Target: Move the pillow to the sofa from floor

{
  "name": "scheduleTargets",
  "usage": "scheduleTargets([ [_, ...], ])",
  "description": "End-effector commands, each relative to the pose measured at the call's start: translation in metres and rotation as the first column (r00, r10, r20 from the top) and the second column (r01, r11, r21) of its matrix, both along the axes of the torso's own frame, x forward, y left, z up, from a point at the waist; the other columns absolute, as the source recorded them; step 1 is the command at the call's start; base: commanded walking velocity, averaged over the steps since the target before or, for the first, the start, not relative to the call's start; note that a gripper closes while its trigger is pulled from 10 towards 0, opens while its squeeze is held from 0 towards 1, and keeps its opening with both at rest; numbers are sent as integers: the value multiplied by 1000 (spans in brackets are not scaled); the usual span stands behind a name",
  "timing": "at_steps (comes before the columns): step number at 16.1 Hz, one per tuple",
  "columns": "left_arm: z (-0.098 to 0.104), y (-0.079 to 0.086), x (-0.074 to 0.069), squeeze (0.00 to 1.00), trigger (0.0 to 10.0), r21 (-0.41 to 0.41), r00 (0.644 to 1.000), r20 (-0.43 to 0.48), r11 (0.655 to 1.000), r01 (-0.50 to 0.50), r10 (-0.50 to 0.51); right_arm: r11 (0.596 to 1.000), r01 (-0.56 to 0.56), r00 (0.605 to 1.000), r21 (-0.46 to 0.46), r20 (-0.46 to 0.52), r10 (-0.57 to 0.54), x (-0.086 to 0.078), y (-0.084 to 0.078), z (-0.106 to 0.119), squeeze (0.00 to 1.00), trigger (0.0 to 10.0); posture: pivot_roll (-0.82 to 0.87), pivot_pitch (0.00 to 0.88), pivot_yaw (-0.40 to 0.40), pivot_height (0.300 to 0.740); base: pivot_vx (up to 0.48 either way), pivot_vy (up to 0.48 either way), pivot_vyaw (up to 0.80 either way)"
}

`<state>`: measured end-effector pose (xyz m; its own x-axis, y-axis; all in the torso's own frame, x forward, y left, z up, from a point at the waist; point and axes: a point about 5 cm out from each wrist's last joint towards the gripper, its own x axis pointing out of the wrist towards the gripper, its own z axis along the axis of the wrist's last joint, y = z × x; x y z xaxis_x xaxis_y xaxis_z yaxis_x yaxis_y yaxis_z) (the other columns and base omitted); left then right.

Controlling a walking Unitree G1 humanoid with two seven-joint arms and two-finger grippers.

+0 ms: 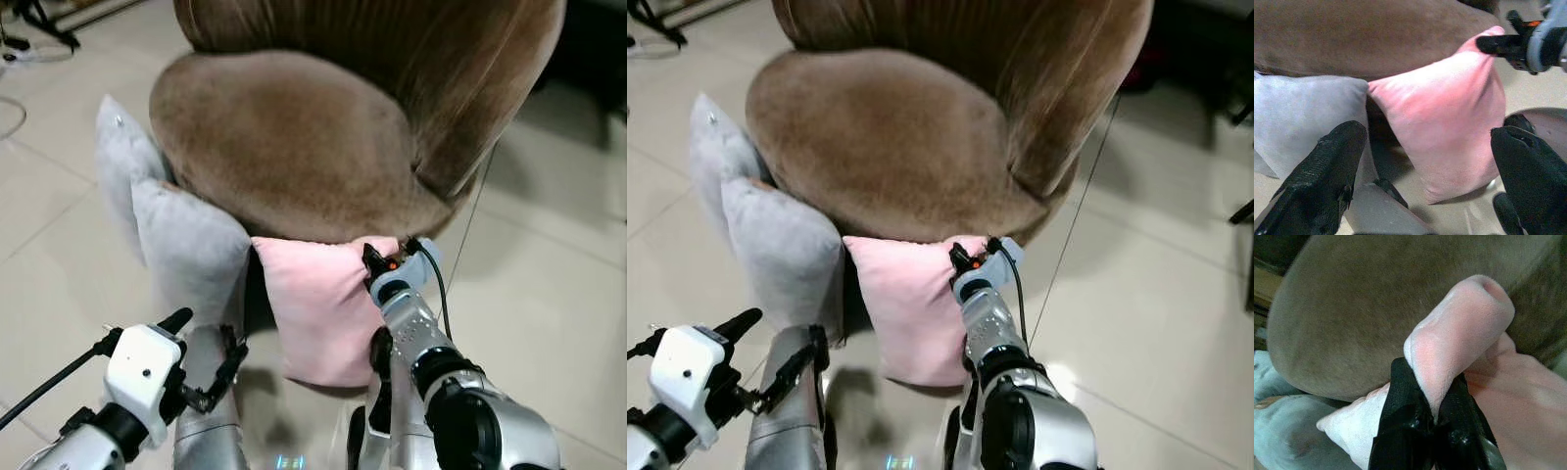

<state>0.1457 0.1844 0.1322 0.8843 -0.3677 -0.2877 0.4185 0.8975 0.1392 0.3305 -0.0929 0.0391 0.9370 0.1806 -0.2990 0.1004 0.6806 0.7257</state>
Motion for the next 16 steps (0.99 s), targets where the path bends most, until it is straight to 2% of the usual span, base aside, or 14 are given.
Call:
scheduleTargets([
  [1, -5, -1, 1, 0, 10000, -2, 1000, 4, 1000, -17, 17, 998, -21, 992, 56, 127, 13, 7, 15, 23, 0, 0, 203, 0, -84, 507, 0, 0, 0],
  [3, -5, -5, 13, 0, 10000, -45, 996, 51, 996, -77, 79, 998, -39, 966, 46, 259, 25, 14, 11, 54, 0, 0, 175, 0, -82, 507, 0, 0, 0],
  [6, 2, -11, 32, 0, 10000, -98, 980, 130, 986, -137, 149, 998, -63, 896, -9, 440, 61, 18, -5, 110, 0, 0, 147, 0, -83, 507, 0, 0, 0],
  [7, 6, -14, 35, 0, 10000, -119, 975, 152, 982, -144, 161, 998, -59, 875, -6, 480, 55, 16, -12, 127, 0, 0, 141, 0, -81, 507, 0, 0, 0],
  [8, 7, -15, 39, 0, 10000, -128, 972, 161, 981, -148, 168, 998, -56, 870, -4, 491, 51, 16, -15, 133, 0, 0, 131, 0, -75, 507, 0, 0, 0],
  [10, 13, -17, 49, 0, 10000, -134, 958, 207, 976, -173, 198, 999, -38, 838, -39, 543, 53, -3, -25, 164, 0, 0, 106, 0, -58, 507, 0, 0, 0],
  [11, 16, -17, 55, 0, 10000, -133, 950, 231, 974, -185, 212, 994, 9, 836, -107, 546, 51, -13, -30, 174, 0, 4588, 97, 0, -49, 507, 0, 0, 0],
  [12, 18, -16, 65, 0, 10000, -146, 936, 249, 965, -219, 250, 983, 38, 806, -179, 587, 76, -22, -33, 183, 0, 10000, 54, 0, -16, 507, 0, 0, 0],
  [13, 19, -17, 75, 0, 10000, -163, 932, 249, 960, -229, 264, 973, 71, 806, -221, 587, 75, -28, -38, 179, 0, 10000, 34, 0, 4, 507, 0, 0, 0],
  [14, 20, -20, 81, 0, 10000, -151, 932, 263, 965, -215, 249, 952, 101, 826, -288, 558, 81, -33, -43, 173, 0, 10000, 29, 0, 12, 512, 0, 0, 0],
  [15, 23, -25, 85, 0, 10000, -129, 931, 288, 973, -193, 223, 936, 101, 837, -338, 537, 104, -38, -44, 168, 0, 10000, 27, 0, 13, 522, 0, 0, 0],
  [16, 25, -28, 88, 0, 10000, -89, 929, 318, 981, -172, 191, 932, 98, 847, -348, 521, 105, -43, -42, 166, 0, 10000, 28, 0, 12, 532, 0, 0, 0],
])
